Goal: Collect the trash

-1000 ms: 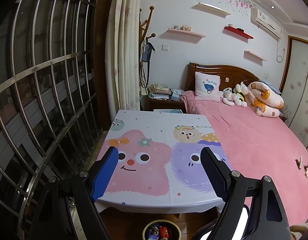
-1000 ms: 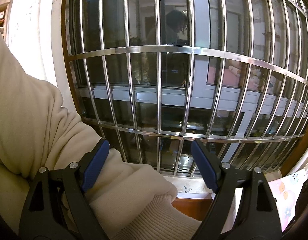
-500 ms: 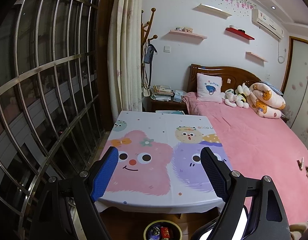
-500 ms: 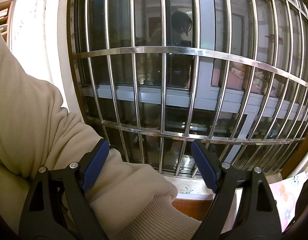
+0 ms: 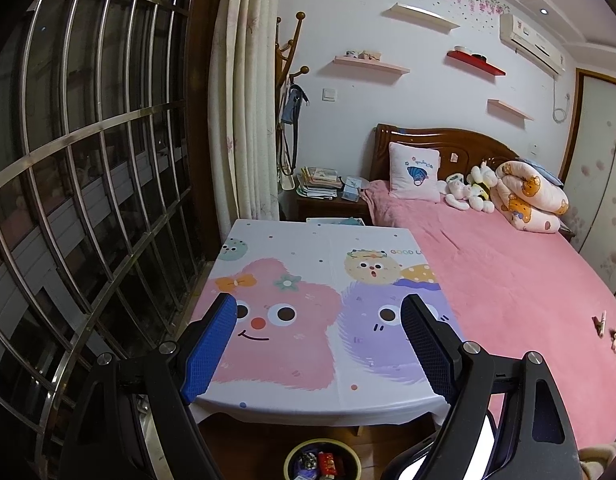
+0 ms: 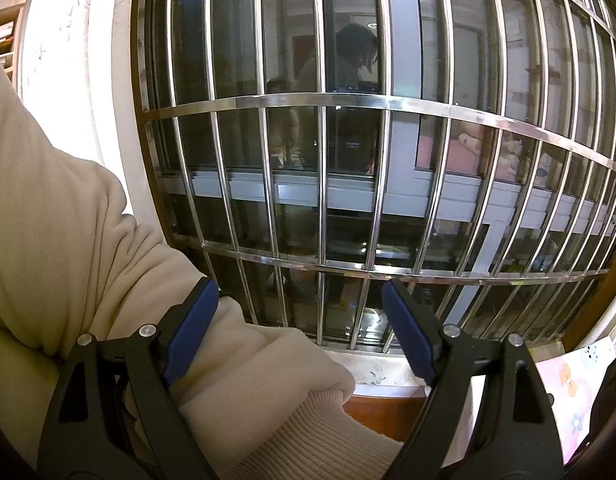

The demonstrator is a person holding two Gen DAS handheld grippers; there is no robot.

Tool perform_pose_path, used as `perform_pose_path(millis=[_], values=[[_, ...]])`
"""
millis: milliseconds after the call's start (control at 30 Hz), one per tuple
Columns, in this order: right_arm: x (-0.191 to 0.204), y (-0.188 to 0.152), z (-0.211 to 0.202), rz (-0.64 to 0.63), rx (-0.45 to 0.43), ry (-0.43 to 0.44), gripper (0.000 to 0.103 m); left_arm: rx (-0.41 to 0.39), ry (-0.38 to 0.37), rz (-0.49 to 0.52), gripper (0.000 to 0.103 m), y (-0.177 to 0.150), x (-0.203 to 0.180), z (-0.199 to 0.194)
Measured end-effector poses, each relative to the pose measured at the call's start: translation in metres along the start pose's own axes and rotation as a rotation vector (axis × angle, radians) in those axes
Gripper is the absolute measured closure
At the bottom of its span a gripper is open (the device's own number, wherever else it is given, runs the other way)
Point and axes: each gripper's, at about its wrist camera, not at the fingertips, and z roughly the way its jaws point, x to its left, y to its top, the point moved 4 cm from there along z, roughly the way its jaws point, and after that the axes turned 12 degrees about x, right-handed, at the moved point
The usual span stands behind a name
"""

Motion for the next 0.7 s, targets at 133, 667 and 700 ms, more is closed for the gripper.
perform_pose_path(millis=[133,667,700], values=[[-0.002,-0.002,-0.003,0.011,-0.002,-0.009,0.02,0.004,-0.009,0.014,0.018,0.004,-0.006,0.006],[-0.003,0.0,-0.002,0.012,-0.003,-0.017,0.02,-0.001,-0.013,0.027,0.018,0.004,-0.01,0.008],[-0.002,0.0,-0.001,0.009,-0.003,-0.017,0.02,-0.003,-0.012,0.026,0.018,0.003,-0.009,0.007]])
